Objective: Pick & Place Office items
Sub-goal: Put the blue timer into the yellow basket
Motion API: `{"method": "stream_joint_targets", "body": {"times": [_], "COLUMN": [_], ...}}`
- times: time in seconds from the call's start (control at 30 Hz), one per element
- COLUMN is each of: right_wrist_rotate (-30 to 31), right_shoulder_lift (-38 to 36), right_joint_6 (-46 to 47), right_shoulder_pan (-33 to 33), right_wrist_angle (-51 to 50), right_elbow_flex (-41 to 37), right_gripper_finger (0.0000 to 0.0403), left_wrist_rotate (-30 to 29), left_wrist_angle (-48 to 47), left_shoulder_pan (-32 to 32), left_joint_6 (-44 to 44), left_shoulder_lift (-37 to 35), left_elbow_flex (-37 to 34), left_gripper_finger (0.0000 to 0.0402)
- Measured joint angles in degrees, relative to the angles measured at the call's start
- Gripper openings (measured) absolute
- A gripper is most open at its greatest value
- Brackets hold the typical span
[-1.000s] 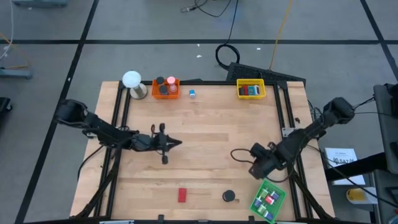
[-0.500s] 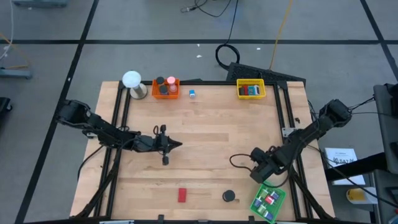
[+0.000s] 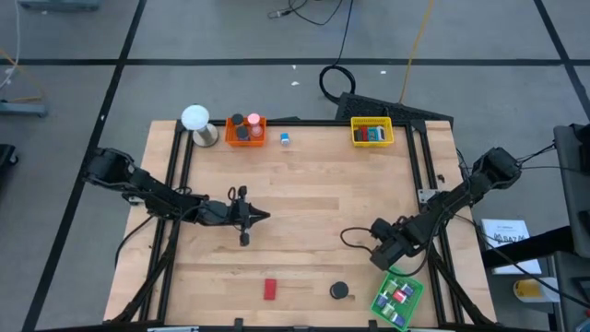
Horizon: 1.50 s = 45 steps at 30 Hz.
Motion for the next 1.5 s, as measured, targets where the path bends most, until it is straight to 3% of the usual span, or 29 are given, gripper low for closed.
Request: {"method": "stream_joint_targets", "body": {"times": [0.33,0.63,0.83,1.03,1.2,1.4,1.5], "right_wrist_rotate": [-2.07,-3.01,-1.56,0.38,3.54,11.51,12.31], "right_shoulder_lift": [0.0,-0.02,-0.02,-0.39,-0.39,0.06,1.62], "right_joint_6": [0.9,-0.09,-5.54,-15.49,-27.39,-41.62,-47.25], "right_shoulder_pan": [0.0,-1.63,-6.0,-14.65,-26.48,-41.27,-46.36], "right_wrist_angle": [1.21,2.02,2.12,0.43,-0.26,5.8,11.07], "right_elbow_flex": [-2.36,-2.7,-2.02,1.23,4.7,5.5,5.46], "right_gripper_finger": [0.0238,0.0151,0.0148,0.0156,0.0152,0.0157,0.0154], "left_wrist_rotate": [0.0,0.0,0.0,0.0,0.0,-0.01,0.0], "left_wrist_angle": [0.01,-0.35,-0.34,-0.33,-0.33,-0.33,-0.31], "left_shoulder_pan": [0.0,0.0,0.0,0.02,0.02,0.02,0.02], "left_joint_6": [0.06,-1.29,-1.31,-1.36,-1.38,-1.42,-1.44], "left_shoulder_lift": [-0.02,-0.02,-0.02,-0.02,-0.02,-0.02,-0.04], "left_elbow_flex": [0.0,0.0,0.0,0.0,0.0,0.0,0.0], "left_gripper_finger": [0.0017,0.0026,0.0026,0.0026,0.0026,0.0026,0.0026]}}
